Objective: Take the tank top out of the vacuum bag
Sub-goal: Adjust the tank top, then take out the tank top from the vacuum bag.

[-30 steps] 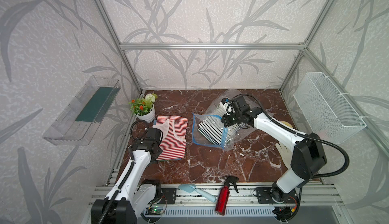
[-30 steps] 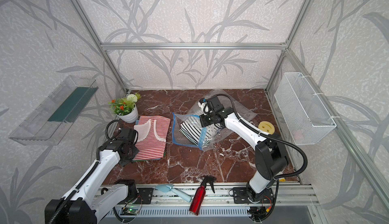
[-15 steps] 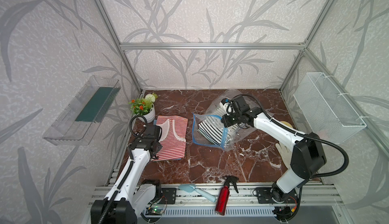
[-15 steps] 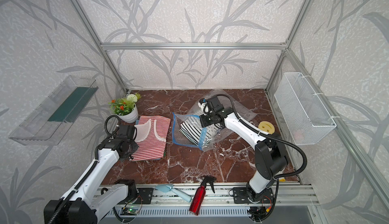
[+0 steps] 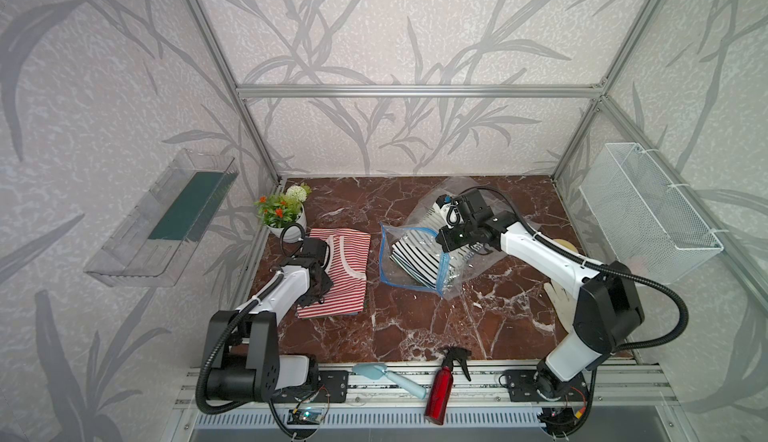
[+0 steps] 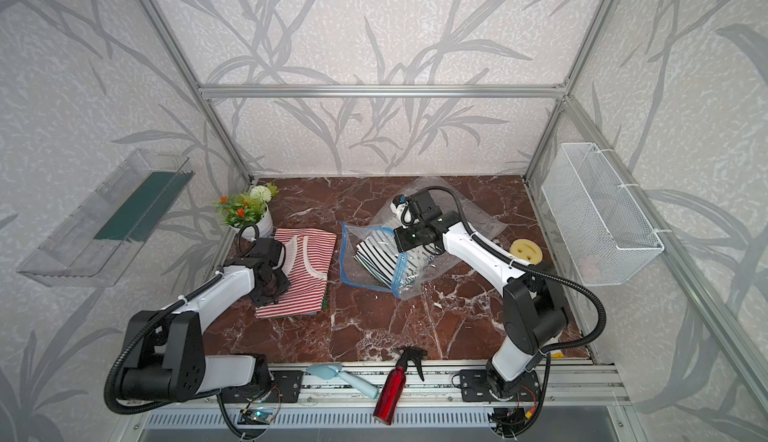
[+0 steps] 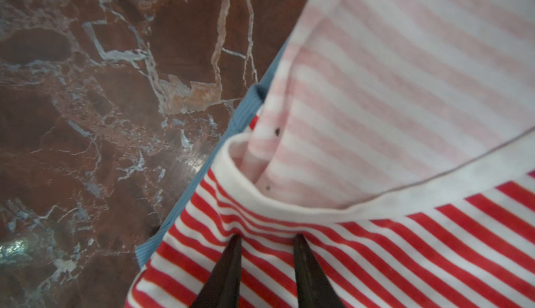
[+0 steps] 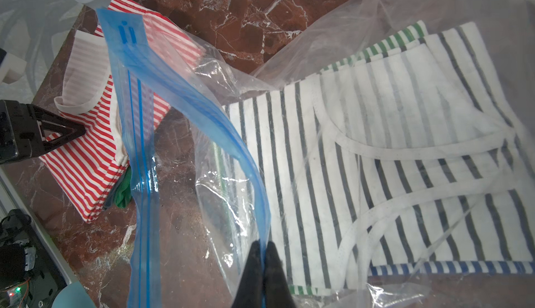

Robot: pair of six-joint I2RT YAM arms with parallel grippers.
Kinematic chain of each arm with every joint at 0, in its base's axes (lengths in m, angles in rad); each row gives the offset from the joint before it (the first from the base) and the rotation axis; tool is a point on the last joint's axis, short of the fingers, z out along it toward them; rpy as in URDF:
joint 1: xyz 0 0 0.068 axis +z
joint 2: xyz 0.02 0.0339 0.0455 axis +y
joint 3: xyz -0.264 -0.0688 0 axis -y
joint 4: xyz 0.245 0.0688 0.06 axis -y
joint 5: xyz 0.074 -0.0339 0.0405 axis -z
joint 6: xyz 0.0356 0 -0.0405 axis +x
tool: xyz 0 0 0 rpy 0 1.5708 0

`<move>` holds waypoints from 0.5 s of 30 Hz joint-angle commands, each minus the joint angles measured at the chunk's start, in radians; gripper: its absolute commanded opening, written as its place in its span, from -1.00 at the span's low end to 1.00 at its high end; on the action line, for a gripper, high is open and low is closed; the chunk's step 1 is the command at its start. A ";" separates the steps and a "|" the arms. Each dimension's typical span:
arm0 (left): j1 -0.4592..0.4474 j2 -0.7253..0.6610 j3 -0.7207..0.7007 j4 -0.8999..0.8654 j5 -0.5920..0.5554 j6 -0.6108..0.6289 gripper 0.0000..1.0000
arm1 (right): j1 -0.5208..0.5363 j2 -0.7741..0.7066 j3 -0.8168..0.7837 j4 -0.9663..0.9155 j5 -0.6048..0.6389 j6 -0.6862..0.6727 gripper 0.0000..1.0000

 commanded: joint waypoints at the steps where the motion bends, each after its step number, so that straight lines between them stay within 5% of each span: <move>1: -0.024 -0.059 0.038 -0.013 -0.054 0.023 -0.34 | 0.009 -0.012 0.030 -0.044 0.000 -0.008 -1.00; 8: -0.227 -0.220 0.107 0.067 0.064 0.024 -0.37 | 0.018 -0.003 0.053 -0.040 0.005 -0.017 -1.00; 15: -0.425 -0.155 0.034 0.606 0.349 -0.056 -0.53 | 0.044 -0.004 0.059 -0.016 0.007 -0.021 -1.00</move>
